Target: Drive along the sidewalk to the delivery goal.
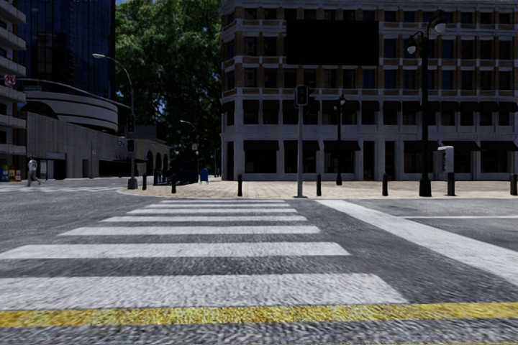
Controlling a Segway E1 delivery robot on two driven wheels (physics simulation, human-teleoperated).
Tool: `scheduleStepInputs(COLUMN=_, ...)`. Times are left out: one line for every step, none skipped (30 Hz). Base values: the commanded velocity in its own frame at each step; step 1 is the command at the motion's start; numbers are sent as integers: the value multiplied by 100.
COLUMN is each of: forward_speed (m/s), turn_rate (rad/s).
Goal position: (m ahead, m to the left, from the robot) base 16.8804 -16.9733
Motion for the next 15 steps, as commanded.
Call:
scheduleStepInputs(forward_speed=200, turn_rate=0)
scheduleStepInputs(forward_speed=200, turn_rate=0)
scheduleStepInputs(forward_speed=200, turn_rate=0)
scheduleStepInputs(forward_speed=200, turn_rate=0)
scheduleStepInputs(forward_speed=200, turn_rate=0)
scheduleStepInputs(forward_speed=200, turn_rate=0)
scheduleStepInputs(forward_speed=200, turn_rate=0)
scheduleStepInputs(forward_speed=200, turn_rate=0)
scheduleStepInputs(forward_speed=200, turn_rate=0)
scheduleStepInputs(forward_speed=200, turn_rate=0)
scheduleStepInputs(forward_speed=200, turn_rate=0)
scheduleStepInputs(forward_speed=200, turn_rate=0)
scheduleStepInputs(forward_speed=200, turn_rate=0)
scheduleStepInputs(forward_speed=200, turn_rate=0)
scheduleStepInputs(forward_speed=200, turn_rate=0)
